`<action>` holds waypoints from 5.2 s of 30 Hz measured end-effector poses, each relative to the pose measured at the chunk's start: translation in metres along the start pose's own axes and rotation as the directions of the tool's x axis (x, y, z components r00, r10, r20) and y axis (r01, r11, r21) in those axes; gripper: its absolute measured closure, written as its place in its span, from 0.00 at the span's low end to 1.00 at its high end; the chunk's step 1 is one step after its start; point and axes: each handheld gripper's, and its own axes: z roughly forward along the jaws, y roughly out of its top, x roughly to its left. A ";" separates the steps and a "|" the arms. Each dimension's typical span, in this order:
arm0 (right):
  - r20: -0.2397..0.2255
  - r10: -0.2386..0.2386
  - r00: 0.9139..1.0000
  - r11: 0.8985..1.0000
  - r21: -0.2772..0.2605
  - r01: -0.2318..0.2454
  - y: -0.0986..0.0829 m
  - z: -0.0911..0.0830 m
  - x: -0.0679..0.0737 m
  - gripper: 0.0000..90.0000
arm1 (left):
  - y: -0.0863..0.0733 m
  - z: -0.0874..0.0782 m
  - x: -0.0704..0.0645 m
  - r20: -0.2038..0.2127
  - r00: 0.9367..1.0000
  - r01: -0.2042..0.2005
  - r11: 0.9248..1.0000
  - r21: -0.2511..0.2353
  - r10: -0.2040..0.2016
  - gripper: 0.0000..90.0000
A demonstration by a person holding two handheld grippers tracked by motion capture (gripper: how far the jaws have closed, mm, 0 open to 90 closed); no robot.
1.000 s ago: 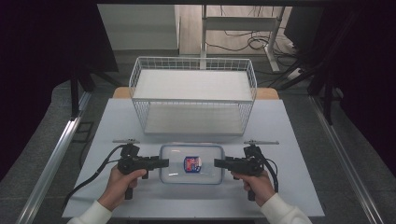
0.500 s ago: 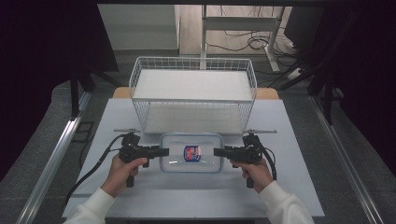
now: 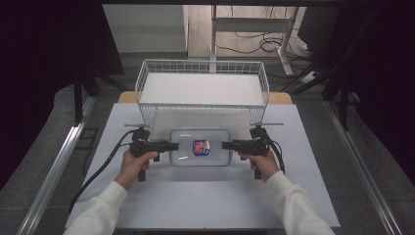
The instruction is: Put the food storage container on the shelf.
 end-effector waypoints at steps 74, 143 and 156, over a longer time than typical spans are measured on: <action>0.324 -0.115 0.939 0.987 -0.066 0.144 -0.028 -0.029 0.017 0.24 | -0.022 -0.017 -0.022 -0.112 0.980 -0.168 0.986 -0.022 0.164 0.27; 0.464 -0.423 0.778 0.905 0.178 0.386 0.012 0.114 0.044 0.99 | -0.085 -0.039 -0.064 -0.114 0.937 -0.315 0.941 0.124 0.329 0.27; 0.442 -0.418 0.794 0.906 0.135 0.402 -0.003 0.065 0.056 0.99 | -0.089 -0.044 -0.067 -0.128 0.930 -0.329 0.936 0.125 0.344 0.27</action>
